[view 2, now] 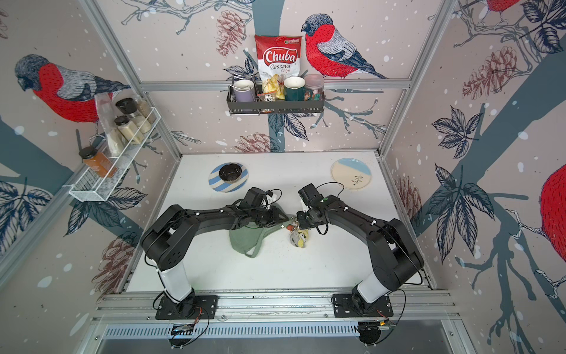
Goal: Remove the decoration from the bag
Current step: Remove the decoration item from the bag.
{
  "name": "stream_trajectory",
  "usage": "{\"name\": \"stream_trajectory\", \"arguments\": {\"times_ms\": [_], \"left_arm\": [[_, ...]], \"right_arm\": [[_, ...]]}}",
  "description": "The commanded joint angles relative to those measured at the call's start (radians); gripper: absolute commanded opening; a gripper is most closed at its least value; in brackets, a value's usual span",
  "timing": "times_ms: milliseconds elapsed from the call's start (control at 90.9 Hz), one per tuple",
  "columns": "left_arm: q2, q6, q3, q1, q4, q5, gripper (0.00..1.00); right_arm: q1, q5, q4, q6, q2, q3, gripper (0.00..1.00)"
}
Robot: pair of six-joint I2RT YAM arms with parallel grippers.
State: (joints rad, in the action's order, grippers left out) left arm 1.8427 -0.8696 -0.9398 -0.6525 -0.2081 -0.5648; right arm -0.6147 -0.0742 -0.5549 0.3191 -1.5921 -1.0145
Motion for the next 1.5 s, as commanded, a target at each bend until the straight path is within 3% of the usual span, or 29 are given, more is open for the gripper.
{"name": "stream_trajectory", "arguments": {"times_ms": [0, 330, 682, 825, 1034, 1122, 1232, 1342, 1431, 1486], "left_arm": [[0.014, -0.065, 0.035, -0.008, -0.088, 0.026, 0.36], [0.046, -0.203, 0.127, -0.009, -0.292, 0.024, 0.33], [0.076, -0.265, 0.166, -0.009, -0.414, 0.007, 0.32], [0.082, -0.279, 0.182, -0.004, -0.439, 0.002, 0.29], [-0.016, -0.217, 0.246, 0.090, -0.329, 0.006, 0.27], [-0.064, -0.138, 0.221, 0.102, -0.208, 0.002, 0.28], [-0.078, -0.122, 0.180, 0.103, -0.181, -0.032, 0.30], [-0.091, -0.117, 0.145, 0.100, -0.156, -0.046, 0.30], [-0.116, -0.100, 0.131, 0.100, -0.127, -0.046, 0.31], [-0.131, -0.086, 0.127, 0.100, -0.098, -0.044, 0.32]], "right_arm": [[-0.002, 0.067, -0.052, 0.090, -0.041, -0.033, 0.00], [-0.065, 0.301, -0.104, 0.290, -0.187, -0.159, 0.00], [-0.182, 0.431, -0.110, 0.518, -0.341, -0.289, 0.00], [-0.187, 0.454, -0.104, 0.603, -0.361, -0.265, 0.00], [-0.057, 0.467, -0.092, 0.522, -0.198, -0.106, 0.00], [-0.025, 0.488, -0.105, 0.465, -0.126, -0.061, 0.00], [0.017, 0.484, -0.103, 0.393, -0.085, -0.043, 0.00], [0.068, 0.450, -0.096, 0.364, -0.074, -0.035, 0.16], [0.095, 0.393, -0.065, 0.343, -0.056, -0.014, 0.22], [0.095, 0.367, -0.065, 0.325, -0.052, -0.014, 0.33]]}}
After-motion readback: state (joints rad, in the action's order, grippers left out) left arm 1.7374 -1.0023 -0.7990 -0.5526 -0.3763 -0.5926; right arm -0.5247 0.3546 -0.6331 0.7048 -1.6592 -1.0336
